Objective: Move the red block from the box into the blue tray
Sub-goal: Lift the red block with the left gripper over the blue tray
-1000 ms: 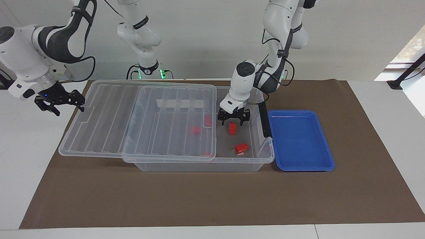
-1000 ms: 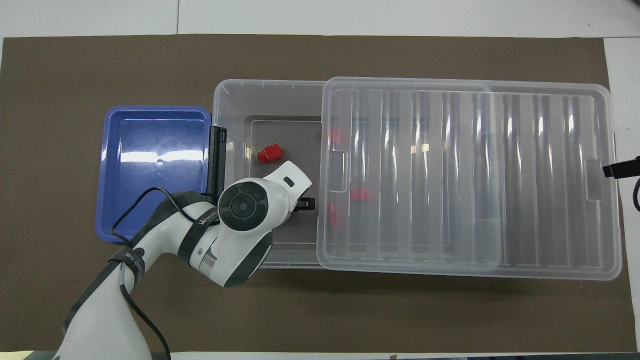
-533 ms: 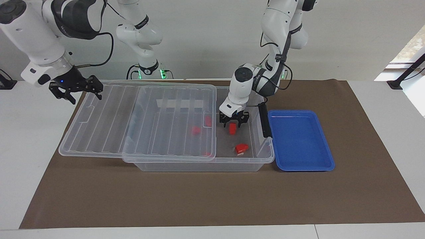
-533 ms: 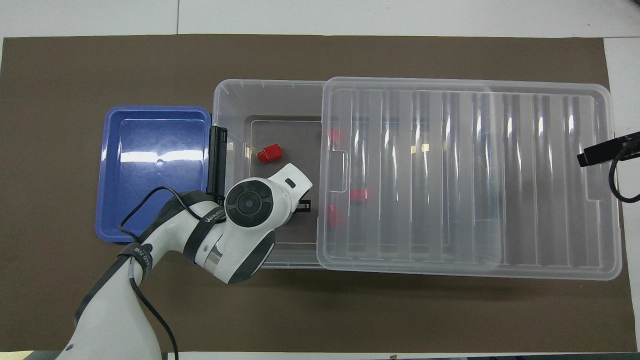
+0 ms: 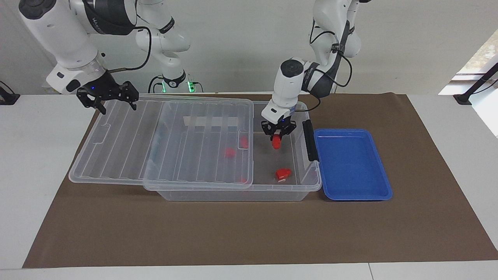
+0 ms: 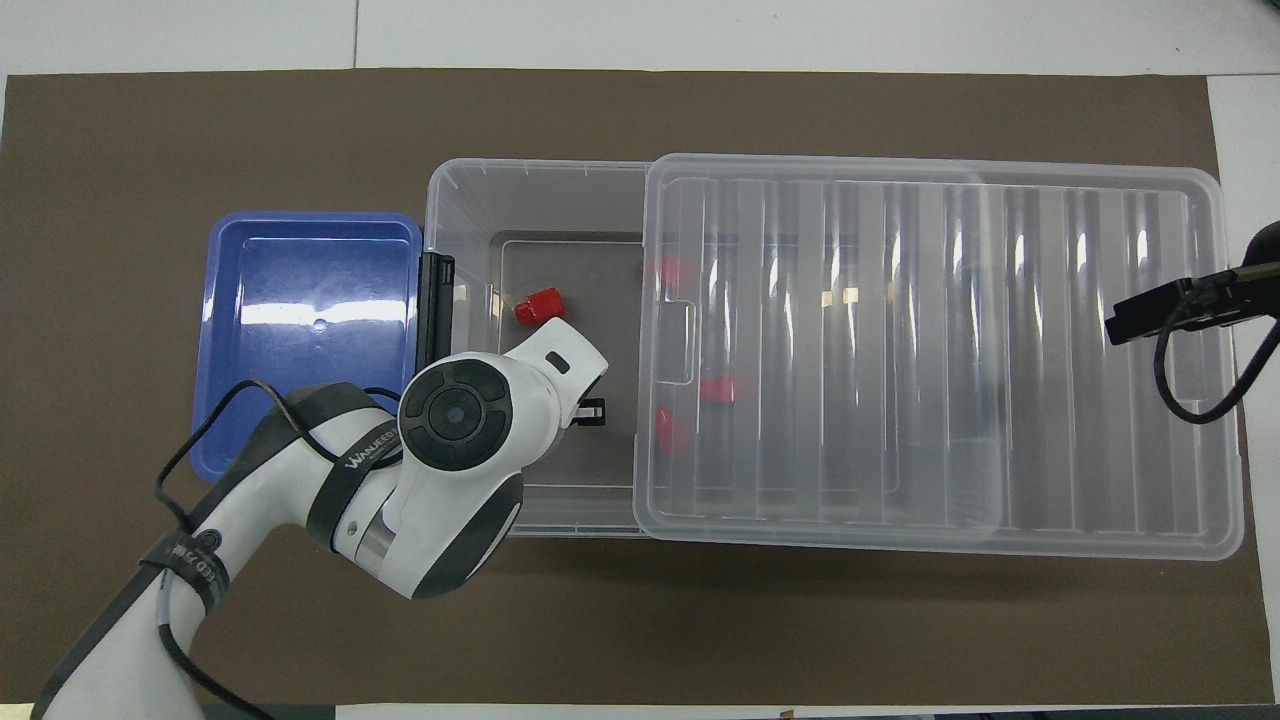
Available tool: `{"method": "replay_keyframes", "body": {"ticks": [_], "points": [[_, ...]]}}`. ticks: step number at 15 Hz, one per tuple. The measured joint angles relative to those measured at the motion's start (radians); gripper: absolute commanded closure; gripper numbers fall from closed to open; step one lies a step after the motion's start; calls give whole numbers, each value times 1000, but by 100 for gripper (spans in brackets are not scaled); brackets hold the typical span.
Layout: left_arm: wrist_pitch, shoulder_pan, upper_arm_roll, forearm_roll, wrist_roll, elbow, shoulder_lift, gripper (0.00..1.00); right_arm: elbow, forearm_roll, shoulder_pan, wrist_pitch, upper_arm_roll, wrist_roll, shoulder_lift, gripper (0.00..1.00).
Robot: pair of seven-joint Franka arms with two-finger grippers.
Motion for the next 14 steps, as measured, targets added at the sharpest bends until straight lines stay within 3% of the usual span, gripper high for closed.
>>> {"method": "replay_keyframes", "body": {"ticks": [6,9,14], "points": [[-143,43,7,0,-1,16,-173,100,-3,0,-4,0,0,0,0,0],[-159,149,10,2,87,16,-199,100,-3,0,-3,0,0,0,0,0],[-158,399,16,3,402,3,-192,100,-3,0,-3,0,0,0,0,0]]}}
